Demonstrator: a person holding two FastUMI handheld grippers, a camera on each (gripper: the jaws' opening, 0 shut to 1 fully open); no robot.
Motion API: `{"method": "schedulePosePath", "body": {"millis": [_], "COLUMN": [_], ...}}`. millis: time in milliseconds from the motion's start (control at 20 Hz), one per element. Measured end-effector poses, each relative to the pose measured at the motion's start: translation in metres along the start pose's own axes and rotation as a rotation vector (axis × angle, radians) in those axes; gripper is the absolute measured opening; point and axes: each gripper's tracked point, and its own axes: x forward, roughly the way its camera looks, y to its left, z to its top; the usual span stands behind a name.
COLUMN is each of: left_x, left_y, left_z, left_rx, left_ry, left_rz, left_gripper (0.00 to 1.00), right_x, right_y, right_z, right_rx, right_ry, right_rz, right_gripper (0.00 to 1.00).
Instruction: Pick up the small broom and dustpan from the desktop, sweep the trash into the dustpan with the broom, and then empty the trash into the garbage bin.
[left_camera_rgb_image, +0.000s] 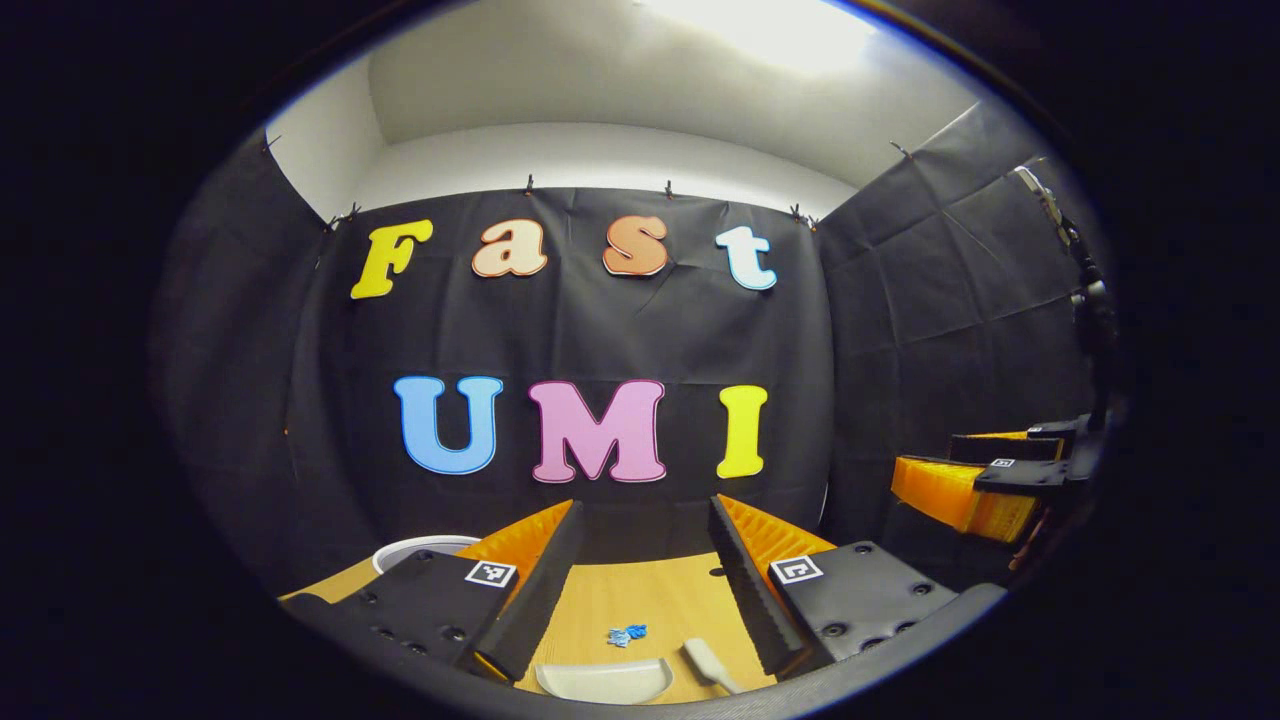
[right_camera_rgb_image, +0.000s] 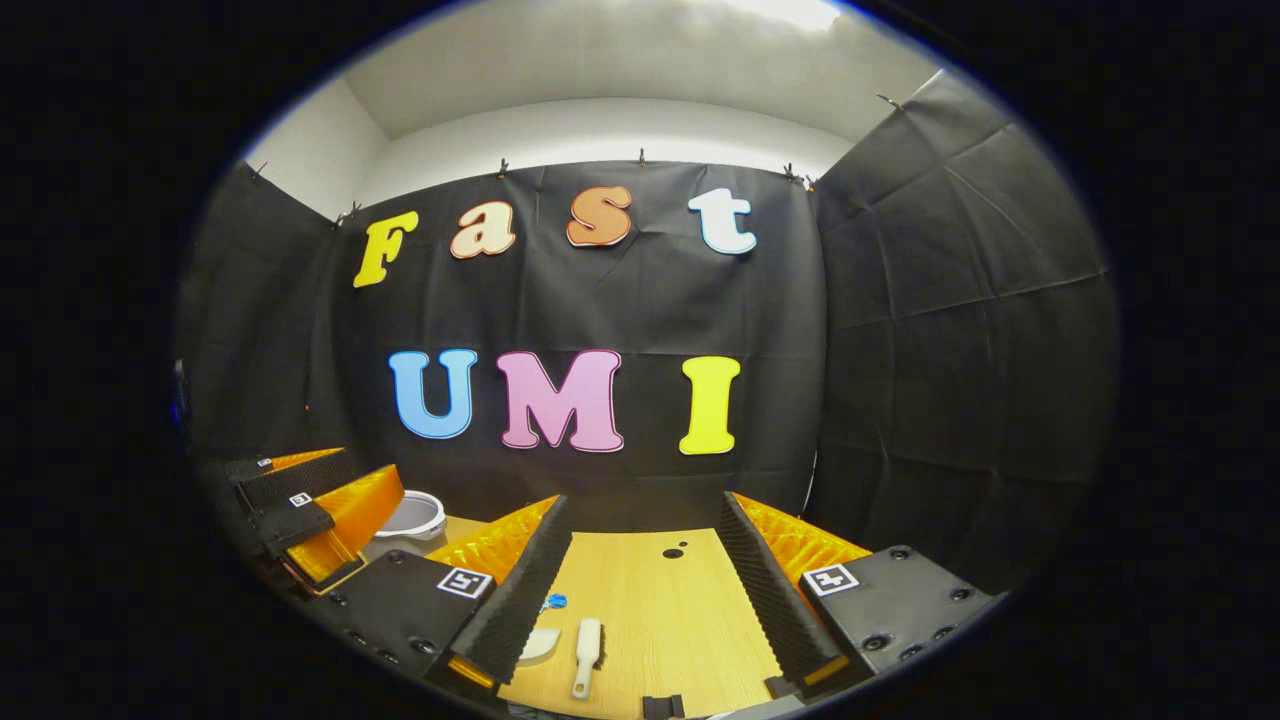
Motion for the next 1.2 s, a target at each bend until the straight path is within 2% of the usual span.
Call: {"method": "schedulePosePath", "body": {"millis": [50, 100, 200, 250, 300, 400, 450, 500, 550, 600, 850, 900, 950, 1000, 1150, 1200], "left_x": [-0.001, -0.001, -0.002, -0.002, -0.002, -0.003, -0.004, -0.005, -0.005, -0.005, -0.007, -0.007, -0.006, -0.006, -0.006, -0.006], "left_y": [-0.002, -0.003, -0.005, -0.005, -0.005, -0.007, -0.008, -0.008, -0.007, -0.007, 0.0, -0.001, -0.001, -0.001, 0.001, 0.004], "left_z": [0.0, -0.001, -0.004, -0.004, -0.006, -0.007, -0.008, -0.009, -0.011, -0.014, -0.015, -0.016, -0.015, -0.015, -0.016, -0.017], "left_rx": [-0.004, -0.008, -0.007, -0.002, 0.003, 0.007, 0.004, 0.001, 0.0, -0.001, -0.007, -0.015, -0.022, -0.025, -0.016, -0.015], "left_ry": [0.003, 0.009, 0.022, 0.028, 0.033, 0.039, 0.039, 0.041, 0.047, 0.053, 0.057, 0.055, 0.052, 0.049, 0.053, 0.055], "left_rz": [-0.005, -0.008, -0.012, -0.011, -0.008, -0.009, -0.011, -0.01, -0.01, -0.011, -0.005, -0.013, -0.023, -0.031, -0.048, -0.041], "left_gripper": [0.75, 0.72, 0.75, 0.75, 0.75, 0.72, 0.75, 0.75, 0.75, 0.75, 0.75, 0.75, 0.75, 0.75, 0.75, 0.76], "right_x": [-0.001, -0.002, -0.003, -0.004, -0.004, -0.004, -0.004, -0.003, -0.004, -0.004, -0.002, -0.001, 0.0, 0.001, 0.006, 0.008], "right_y": [-0.001, -0.001, -0.001, -0.001, -0.001, 0.001, 0.005, 0.006, 0.007, 0.01, 0.018, 0.019, 0.021, 0.023, 0.028, 0.03], "right_z": [0.001, 0.001, 0.002, 0.002, 0.002, -0.001, -0.002, -0.002, -0.002, -0.004, -0.001, -0.002, -0.002, -0.003, -0.005, -0.005], "right_rx": [-0.004, -0.007, -0.015, -0.019, -0.023, -0.023, -0.02, -0.02, -0.022, -0.025, -0.032, -0.032, -0.031, -0.032, -0.04, -0.042], "right_ry": [0.001, 0.001, 0.001, 0.003, 0.005, 0.014, 0.018, 0.019, 0.022, 0.022, 0.02, 0.019, 0.019, 0.019, 0.023, 0.023], "right_rz": [-0.001, -0.002, -0.001, 0.0, 0.0, 0.01, 0.02, 0.025, 0.028, 0.033, 0.048, 0.05, 0.051, 0.054, 0.061, 0.064], "right_gripper": [0.96, 0.92, 0.92, 0.97, 0.92, 0.92, 0.92, 0.97, 0.96, 0.92, 0.92, 0.96, 0.92, 0.96, 0.92, 0.96]}}
